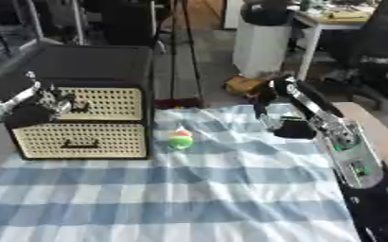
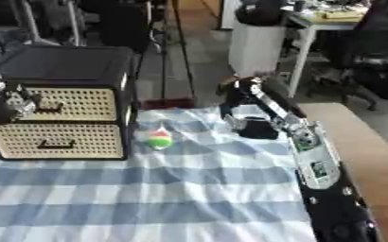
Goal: Pick up objects from table and place into drawer.
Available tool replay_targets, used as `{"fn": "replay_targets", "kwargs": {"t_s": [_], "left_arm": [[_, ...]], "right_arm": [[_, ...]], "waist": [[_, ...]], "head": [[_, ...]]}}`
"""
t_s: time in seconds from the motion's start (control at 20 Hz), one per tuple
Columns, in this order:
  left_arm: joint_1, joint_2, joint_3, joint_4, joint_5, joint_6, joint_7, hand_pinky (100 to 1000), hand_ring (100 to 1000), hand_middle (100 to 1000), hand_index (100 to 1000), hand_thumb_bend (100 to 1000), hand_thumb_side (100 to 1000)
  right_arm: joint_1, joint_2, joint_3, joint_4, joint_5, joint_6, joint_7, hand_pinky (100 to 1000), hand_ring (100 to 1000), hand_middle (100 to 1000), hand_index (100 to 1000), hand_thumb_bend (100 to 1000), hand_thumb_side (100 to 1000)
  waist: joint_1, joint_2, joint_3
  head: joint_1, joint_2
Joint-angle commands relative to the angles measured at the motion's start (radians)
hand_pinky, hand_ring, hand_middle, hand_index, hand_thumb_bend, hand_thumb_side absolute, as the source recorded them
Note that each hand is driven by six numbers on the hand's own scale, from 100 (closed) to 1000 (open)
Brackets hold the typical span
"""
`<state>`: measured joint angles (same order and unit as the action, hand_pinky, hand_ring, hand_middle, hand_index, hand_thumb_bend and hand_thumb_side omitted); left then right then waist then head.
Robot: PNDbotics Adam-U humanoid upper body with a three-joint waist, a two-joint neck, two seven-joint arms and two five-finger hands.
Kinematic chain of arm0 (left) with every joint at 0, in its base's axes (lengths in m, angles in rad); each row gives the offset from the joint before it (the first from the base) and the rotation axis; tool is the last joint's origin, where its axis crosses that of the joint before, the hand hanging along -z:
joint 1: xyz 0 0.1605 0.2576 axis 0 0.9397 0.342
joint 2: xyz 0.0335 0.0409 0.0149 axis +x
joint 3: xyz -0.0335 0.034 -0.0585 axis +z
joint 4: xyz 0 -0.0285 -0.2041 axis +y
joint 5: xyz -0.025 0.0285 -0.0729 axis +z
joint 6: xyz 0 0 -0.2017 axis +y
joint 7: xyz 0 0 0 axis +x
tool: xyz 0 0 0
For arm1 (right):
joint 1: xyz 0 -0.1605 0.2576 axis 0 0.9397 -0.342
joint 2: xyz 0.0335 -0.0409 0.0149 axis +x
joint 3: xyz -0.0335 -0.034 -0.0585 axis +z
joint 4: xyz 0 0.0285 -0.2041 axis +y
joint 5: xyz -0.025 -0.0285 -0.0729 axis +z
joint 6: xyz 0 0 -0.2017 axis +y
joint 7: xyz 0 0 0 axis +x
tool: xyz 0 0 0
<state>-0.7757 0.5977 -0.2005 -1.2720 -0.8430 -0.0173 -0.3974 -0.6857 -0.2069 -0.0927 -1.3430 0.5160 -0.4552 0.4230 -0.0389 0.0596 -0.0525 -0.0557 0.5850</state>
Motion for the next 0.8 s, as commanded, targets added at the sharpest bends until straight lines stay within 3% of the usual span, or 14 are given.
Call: {"fn": "replay_targets", "kwargs": {"t_s": [0.05,0.45,0.8], "left_arm": [[-0.038,0.004,0.010,0.043,-0.029,0.002,0.027,100,100,100,654,154,1000],[-0.058,-0.019,0.012,0.095,-0.086,0.005,0.080,100,100,100,649,156,1000],[-0.061,-0.024,0.010,0.116,-0.112,-0.004,0.051,100,100,100,656,151,1000]], "right_arm": [[-0.028,-0.013,-0.002,-0.015,-0.009,-0.002,0.005,586,557,502,750,100,265],[-0.039,-0.014,-0.001,-0.016,-0.012,-0.004,0.009,586,557,501,750,100,262],[-0.040,-0.014,-0.002,-0.017,-0.014,-0.005,0.012,586,557,501,750,100,262]], "waist": [[0.003,-0.007,-0.006],[0.003,0.010,-0.021],[0.004,0.015,-0.024]], "head": [[0.005,-0.016],[0.012,-0.022],[0.013,-0.023]]}}
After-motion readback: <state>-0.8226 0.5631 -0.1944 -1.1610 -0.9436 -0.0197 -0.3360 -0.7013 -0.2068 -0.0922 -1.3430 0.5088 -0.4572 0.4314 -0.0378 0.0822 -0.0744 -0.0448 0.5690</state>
